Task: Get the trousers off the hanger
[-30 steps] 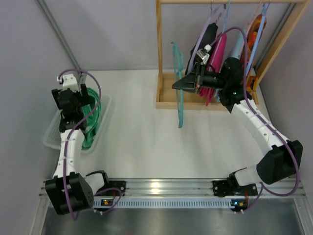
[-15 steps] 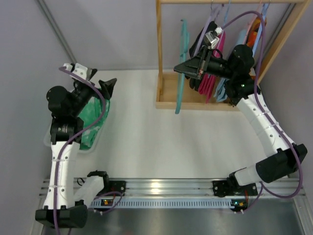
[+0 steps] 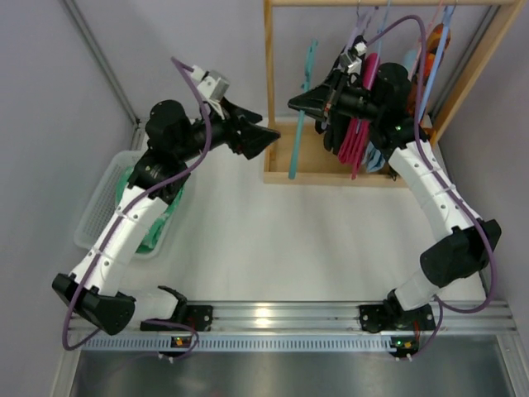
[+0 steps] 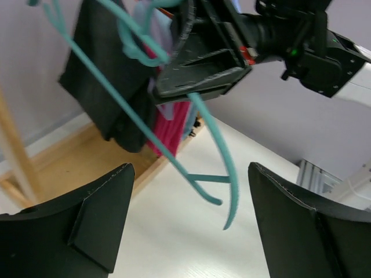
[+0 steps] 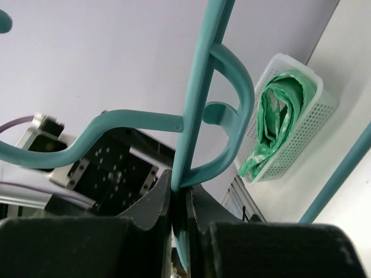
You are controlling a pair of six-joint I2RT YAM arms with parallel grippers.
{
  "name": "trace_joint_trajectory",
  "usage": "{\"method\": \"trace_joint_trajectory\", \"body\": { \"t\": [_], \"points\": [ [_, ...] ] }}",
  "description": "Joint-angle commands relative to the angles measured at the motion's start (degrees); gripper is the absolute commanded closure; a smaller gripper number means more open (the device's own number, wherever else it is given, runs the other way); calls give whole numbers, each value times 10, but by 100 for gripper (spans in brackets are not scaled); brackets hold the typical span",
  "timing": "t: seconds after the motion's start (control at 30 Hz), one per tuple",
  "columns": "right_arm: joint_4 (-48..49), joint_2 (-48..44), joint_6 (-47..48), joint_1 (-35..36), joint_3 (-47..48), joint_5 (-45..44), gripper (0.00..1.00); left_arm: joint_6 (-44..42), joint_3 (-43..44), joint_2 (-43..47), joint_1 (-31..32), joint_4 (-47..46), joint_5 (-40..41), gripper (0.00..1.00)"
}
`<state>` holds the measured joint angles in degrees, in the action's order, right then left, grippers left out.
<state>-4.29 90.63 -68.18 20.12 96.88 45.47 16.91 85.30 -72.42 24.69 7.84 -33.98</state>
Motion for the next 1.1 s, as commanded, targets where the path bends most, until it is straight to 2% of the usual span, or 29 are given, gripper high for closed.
{"method": "trace_joint_trajectory", "body": {
  "t": [0.0, 0.17, 0.37, 0.43, 0.5, 0.53, 0.63, 0.67, 0.73, 0.77, 0.8, 0.9, 1.0, 1.03, 1.07],
  "points": [
    [8, -9, -2, 3, 37, -14, 100, 16, 38, -21, 61, -13, 36, 15],
    [-2, -19, 4, 6, 31, -21, 100, 9, 44, -49, 126, -12, 123, 14],
    [-2, -25, 0, 12, 33, -22, 100, -49, 45, -65, 186, 4, 235, 22],
    [-3, -29, -4, 13, 32, -22, 100, -50, 45, -70, 191, 10, 267, 32],
    [-3, -30, -4, 13, 30, -23, 100, -44, 52, -74, 191, 17, 275, 39],
    [-2, -31, -5, 15, 30, -23, 100, -42, 52, -74, 191, 17, 276, 47],
    [-2, -33, -5, 16, 29, -23, 100, -32, 54, -69, 191, 17, 276, 59],
    [-2, -34, -4, 16, 30, -24, 100, -26, 53, -69, 191, 17, 276, 69],
    [-2, -36, -5, 16, 29, -24, 100, -16, 52, -66, 191, 16, 277, 81],
    [-2, -37, -5, 16, 27, -25, 100, 0, 52, -67, 191, 17, 282, 94],
    [-2, -38, -5, 16, 25, -26, 100, 6, 53, -67, 191, 17, 280, 99],
    [-2, -45, -3, 16, 17, -26, 99, 23, 56, -68, 191, 17, 281, 100],
    [2, -55, 8, 16, 9, -26, 79, 46, 51, -55, 188, 17, 292, 100],
    [3, -61, 9, 15, 6, -28, 60, 54, 51, -54, 186, 16, 293, 100],
    [3, -63, 9, 15, 2, -27, 52, 55, 51, -54, 186, 16, 297, 100]
  ]
}}
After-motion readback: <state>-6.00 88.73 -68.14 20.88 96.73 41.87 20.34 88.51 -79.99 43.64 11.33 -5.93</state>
